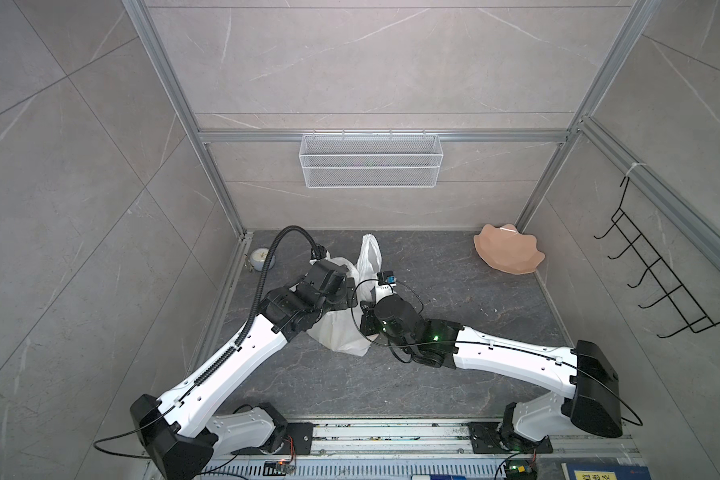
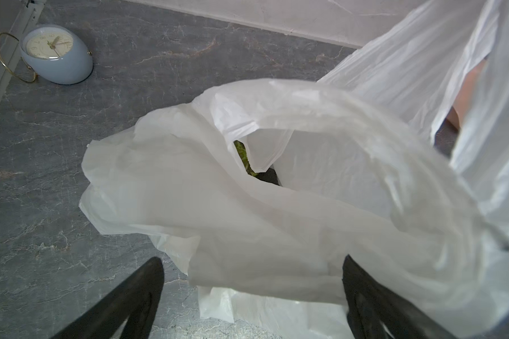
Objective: Take the fake fruits out of the plastic bag
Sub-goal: 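Grasp the bag's other handle with the right gripper and spread the opening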
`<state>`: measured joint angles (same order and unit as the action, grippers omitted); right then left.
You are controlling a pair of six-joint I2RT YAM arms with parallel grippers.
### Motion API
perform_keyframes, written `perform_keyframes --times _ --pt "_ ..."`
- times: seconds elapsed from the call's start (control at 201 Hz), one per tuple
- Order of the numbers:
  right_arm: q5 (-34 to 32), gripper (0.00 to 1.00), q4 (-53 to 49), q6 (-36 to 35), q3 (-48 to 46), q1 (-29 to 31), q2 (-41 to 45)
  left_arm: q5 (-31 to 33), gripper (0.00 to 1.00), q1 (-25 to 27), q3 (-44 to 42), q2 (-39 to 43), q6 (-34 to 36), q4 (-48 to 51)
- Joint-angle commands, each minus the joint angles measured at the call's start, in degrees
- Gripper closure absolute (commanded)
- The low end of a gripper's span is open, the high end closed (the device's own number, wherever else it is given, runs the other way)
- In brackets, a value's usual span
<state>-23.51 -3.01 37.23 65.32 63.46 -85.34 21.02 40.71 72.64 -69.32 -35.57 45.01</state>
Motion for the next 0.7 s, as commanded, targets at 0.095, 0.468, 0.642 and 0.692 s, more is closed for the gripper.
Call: perform_keyframes --times 0.095,0.468,0.642,0.692 --pt "1.37 1.00 3.62 -1.88 -2.78 0.08 3.66 -0.89 0.02 -1.72 1.77 -1.88 2.50 0.58" --pt "2.75 1.00 5.21 -3.04 -7.53 0.43 5.88 -12.30 0.41 -18.37 -7.80 -1.08 -2.24 -12.58" --pt "2.70 1.00 4.99 -3.39 -9.92 0.68 7.40 -17.45 0.42 -21.26 -8.99 -2.30 -3.22 -17.08" --pt "2.13 1.00 4.69 -3.40 -10.59 0.70 7.86 -16.38 0.43 -21.74 -8.97 -3.11 -4.04 -15.91"
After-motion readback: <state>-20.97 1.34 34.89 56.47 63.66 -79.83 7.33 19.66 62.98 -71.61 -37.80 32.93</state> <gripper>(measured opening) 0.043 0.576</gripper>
